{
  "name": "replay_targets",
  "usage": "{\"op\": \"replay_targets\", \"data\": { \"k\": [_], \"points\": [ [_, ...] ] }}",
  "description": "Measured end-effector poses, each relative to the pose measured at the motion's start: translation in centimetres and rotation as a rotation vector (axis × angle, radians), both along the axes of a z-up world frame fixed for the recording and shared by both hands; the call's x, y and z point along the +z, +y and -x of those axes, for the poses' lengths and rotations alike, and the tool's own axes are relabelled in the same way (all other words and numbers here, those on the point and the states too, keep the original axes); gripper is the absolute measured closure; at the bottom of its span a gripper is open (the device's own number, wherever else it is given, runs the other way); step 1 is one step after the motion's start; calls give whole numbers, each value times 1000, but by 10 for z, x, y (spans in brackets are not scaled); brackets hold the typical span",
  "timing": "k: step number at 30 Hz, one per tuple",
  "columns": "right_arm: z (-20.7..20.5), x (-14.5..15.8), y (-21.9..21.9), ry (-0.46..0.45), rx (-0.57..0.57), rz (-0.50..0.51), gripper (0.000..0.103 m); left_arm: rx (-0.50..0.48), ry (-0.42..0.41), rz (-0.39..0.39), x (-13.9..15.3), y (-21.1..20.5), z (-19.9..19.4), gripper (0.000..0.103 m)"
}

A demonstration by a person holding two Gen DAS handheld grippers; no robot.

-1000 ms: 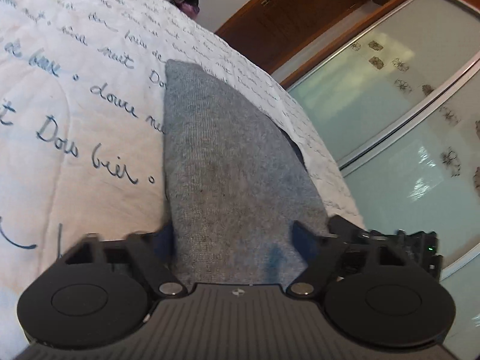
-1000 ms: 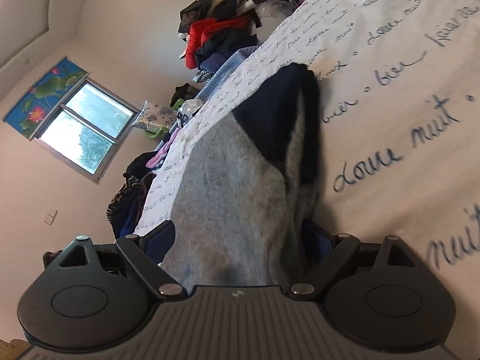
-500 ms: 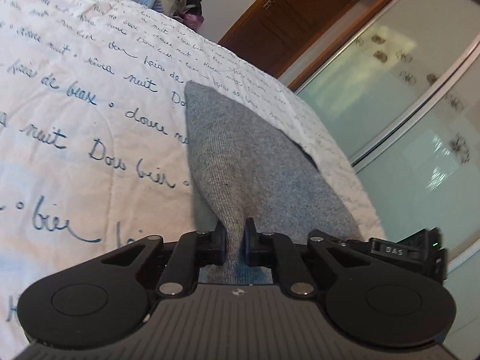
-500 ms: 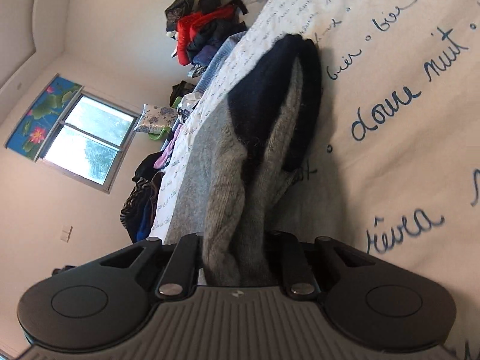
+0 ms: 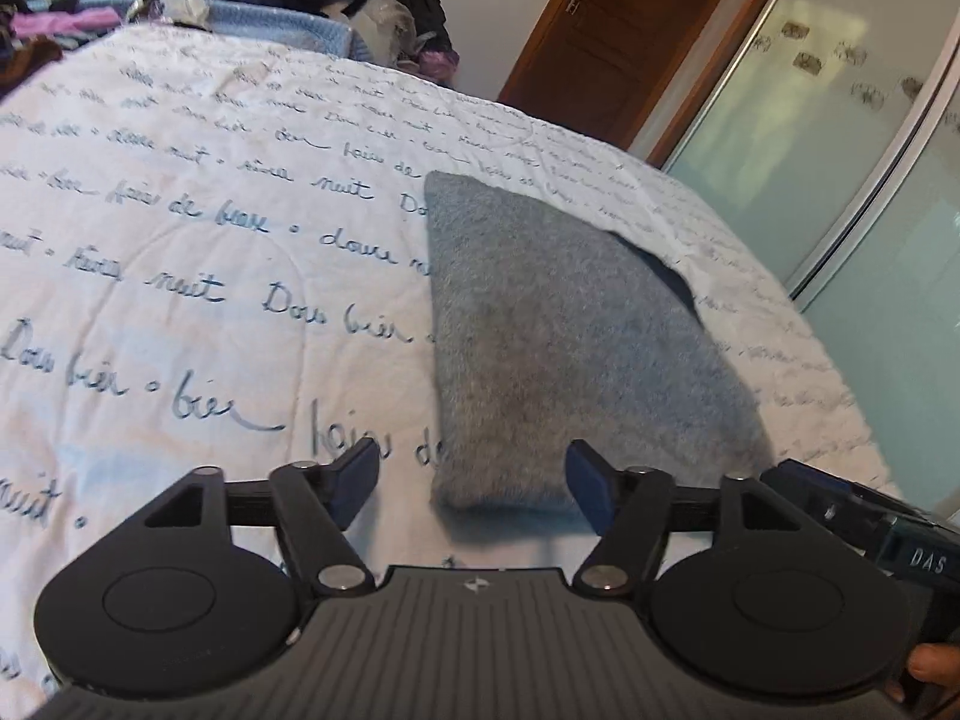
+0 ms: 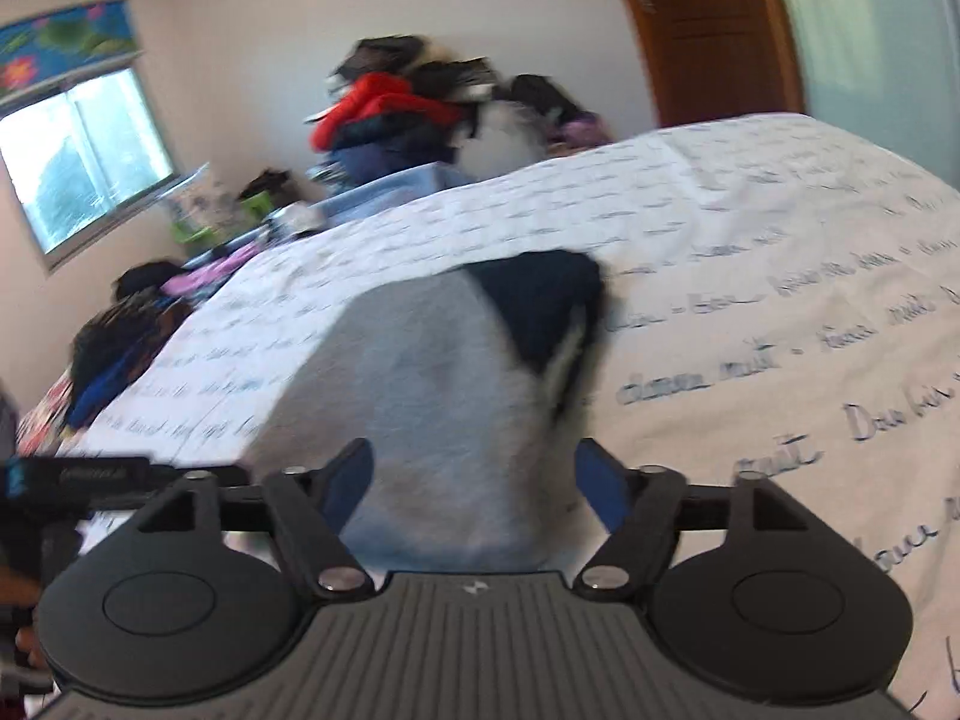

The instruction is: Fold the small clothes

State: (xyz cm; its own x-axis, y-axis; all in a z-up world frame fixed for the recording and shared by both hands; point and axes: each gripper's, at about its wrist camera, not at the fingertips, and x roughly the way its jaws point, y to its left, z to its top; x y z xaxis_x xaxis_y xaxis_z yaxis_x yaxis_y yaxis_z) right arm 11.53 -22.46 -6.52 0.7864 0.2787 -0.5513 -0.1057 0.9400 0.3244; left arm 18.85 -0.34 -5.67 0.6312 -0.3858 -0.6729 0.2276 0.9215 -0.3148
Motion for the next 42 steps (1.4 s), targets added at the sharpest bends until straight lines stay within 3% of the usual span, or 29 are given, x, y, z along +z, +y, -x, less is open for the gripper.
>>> {"op": "replay_targets", "data": {
  "k": [3,6,7,8,12,22,28,33,42],
  "points": [
    [4,-10,13,92,-16,54,21,1,-19,-63,2,-4,20,25],
    [20,-9,15,120,-10,20,20,28,-61,-113,4,-5,40,14],
    [27,-7,18,129,-6,12,15,38,-78,-133,5,-5,47,11],
    [34,-5,21,128,-6,9,11,45,-95,-152,6,-6,51,11],
    [54,2,33,122,-18,28,10,73,-123,-221,8,-14,62,11],
    [78,4,56,161,-63,61,10,145,-113,-286,2,-18,82,11],
    [89,2,63,139,-82,113,9,162,-95,-281,-2,-18,95,11],
    [96,-5,64,141,-118,166,2,172,-81,-291,-7,-19,103,10],
    [104,-3,67,121,-122,149,2,157,-95,-313,-8,-25,112,10]
  ]
}}
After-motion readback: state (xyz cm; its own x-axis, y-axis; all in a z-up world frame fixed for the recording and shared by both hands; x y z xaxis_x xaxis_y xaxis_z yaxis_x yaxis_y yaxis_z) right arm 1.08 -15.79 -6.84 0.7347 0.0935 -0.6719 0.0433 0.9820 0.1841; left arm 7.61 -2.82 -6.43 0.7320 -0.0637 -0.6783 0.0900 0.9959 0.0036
